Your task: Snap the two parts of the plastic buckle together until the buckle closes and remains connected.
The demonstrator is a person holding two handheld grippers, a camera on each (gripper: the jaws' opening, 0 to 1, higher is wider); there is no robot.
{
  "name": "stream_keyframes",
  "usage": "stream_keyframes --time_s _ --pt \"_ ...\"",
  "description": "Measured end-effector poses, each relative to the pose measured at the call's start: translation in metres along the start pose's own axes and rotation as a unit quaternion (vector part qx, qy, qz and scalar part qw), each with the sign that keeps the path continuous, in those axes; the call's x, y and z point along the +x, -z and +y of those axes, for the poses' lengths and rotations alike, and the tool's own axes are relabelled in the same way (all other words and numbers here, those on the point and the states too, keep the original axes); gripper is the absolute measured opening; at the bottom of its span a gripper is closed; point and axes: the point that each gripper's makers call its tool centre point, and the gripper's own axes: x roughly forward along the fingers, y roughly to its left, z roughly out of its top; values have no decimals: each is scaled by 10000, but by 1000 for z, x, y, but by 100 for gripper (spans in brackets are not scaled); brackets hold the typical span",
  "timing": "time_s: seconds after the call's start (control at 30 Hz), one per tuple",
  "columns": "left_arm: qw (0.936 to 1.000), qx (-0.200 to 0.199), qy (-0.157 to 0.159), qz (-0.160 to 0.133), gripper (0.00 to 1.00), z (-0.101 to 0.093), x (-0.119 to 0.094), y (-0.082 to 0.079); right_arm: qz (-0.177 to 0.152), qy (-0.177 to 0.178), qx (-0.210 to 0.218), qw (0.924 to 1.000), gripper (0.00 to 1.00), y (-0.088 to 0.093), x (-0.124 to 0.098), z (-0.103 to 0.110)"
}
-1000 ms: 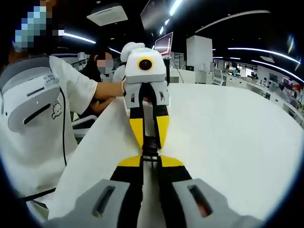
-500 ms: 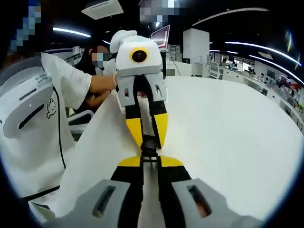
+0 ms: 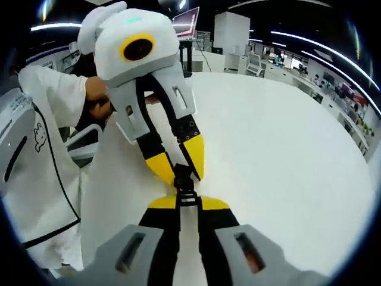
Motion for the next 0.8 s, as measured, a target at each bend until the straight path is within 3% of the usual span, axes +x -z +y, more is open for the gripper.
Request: stream_keyframes --time_s 0.07,0.1,0.2,0.27,0.4,0.57,0.67,0.8 --pt "9996 231 -152 34 9 5 1 -1 154 160 -398 9990 9 0 -2 -3" --pt "9997 149 -170 7 9 5 0 -1 160 193 -444 9987 9 1 -2 -4" --pt "9999 26 -85 -70 10 8 -3 2 -125 4 1 9999 10 1 0 -3" --pt "9991 -23 224 -348 11 4 -4 0 -317 -161 7 9994 11 2 -1 -3" --pt "9967 -394 491 -513 12 8 -5 4 -693 -334 402 9962 13 0 0 -5" --pt "9950 -531 543 -655 19 13 -5 6 -915 -488 539 9931 19 0 1 -9" --pt "9935 -616 606 -739 24 14 -5 6 -1009 -466 463 9927 21 0 1 -11" --pt "9910 -653 775 -871 23 12 -4 8 -1252 -555 -267 9902 21 0 1 -4"
